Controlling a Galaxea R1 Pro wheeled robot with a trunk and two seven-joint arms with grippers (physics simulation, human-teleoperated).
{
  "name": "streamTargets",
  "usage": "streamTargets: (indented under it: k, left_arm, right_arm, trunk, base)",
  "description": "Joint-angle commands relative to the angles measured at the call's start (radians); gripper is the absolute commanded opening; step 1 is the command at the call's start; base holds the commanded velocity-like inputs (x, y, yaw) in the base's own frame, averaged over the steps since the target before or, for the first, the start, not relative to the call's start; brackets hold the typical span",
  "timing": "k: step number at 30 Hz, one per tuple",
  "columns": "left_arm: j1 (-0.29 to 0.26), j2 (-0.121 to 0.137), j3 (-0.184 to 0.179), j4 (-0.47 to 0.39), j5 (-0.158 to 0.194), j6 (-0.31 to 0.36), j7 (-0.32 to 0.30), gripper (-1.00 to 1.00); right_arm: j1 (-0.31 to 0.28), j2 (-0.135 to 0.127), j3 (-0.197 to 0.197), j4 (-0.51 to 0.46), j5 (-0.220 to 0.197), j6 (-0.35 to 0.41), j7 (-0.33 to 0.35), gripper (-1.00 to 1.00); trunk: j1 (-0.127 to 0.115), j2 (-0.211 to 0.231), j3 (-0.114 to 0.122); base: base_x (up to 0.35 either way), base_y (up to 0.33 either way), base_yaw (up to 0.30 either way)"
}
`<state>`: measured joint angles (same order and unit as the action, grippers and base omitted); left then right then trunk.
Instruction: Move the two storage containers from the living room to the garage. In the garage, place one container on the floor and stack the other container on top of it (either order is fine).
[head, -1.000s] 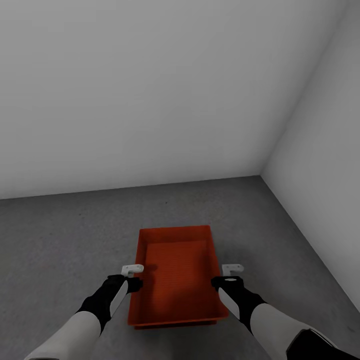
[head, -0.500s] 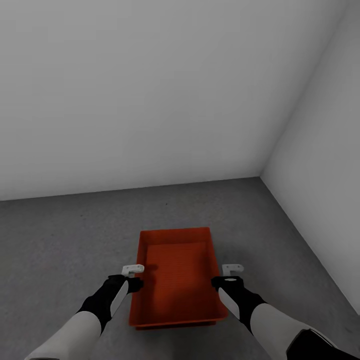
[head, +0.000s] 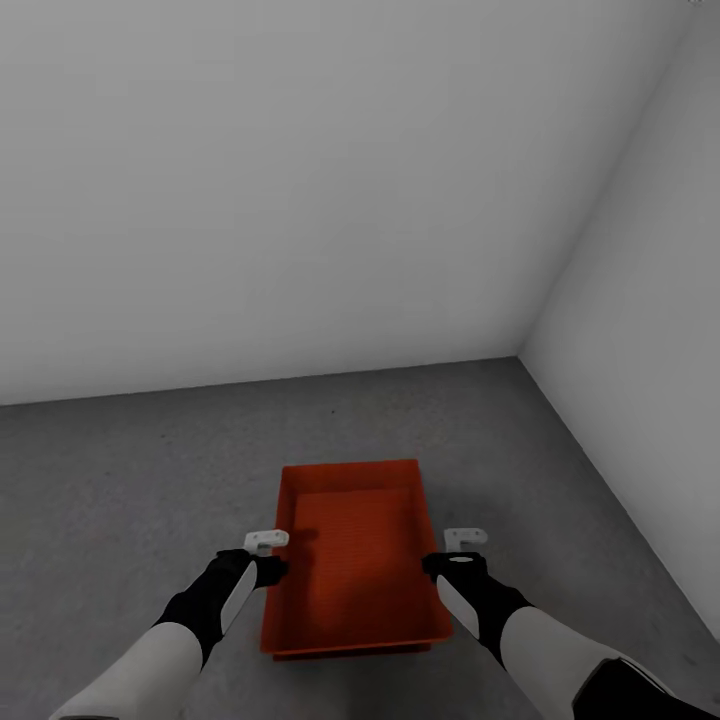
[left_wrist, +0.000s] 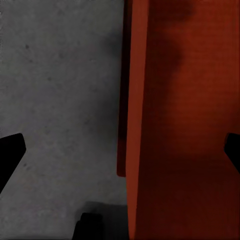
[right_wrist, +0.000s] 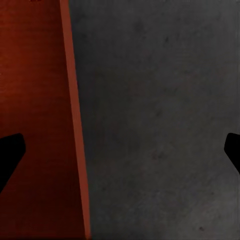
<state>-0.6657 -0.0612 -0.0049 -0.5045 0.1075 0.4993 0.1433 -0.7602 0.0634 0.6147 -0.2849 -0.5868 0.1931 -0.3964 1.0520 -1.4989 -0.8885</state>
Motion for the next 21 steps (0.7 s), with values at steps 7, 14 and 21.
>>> streamTargets:
  k: [7, 14, 21]
  left_arm:
    - [0.0, 0.0, -0.001, -0.002, 0.009, 0.005, 0.008, 1.0]
    - [0.0, 0.0, -0.002, -0.002, 0.009, 0.005, 0.009, 1.0]
    - [0.0, 0.0, -0.003, -0.002, 0.009, 0.005, 0.009, 1.0]
  right_arm:
    - [-0.001, 0.0, 0.008, -0.002, -0.005, 0.006, -0.007, 1.0]
    - [-0.001, 0.0, 0.008, -0.002, -0.006, 0.005, -0.007, 1.0]
    - [-0.001, 0.0, 0.007, -0.002, -0.009, -0.016, -0.008, 1.0]
  trunk:
    - [-0.027, 0.049, 0.021]
    - [-0.054, 0.098, 0.043]
    - [-0.081, 0.147, 0.071]
  base:
    - [0.0, 0.0, 0.0]
    - [0.0, 0.0, 0.0]
    - [0.0, 0.0, 0.0]
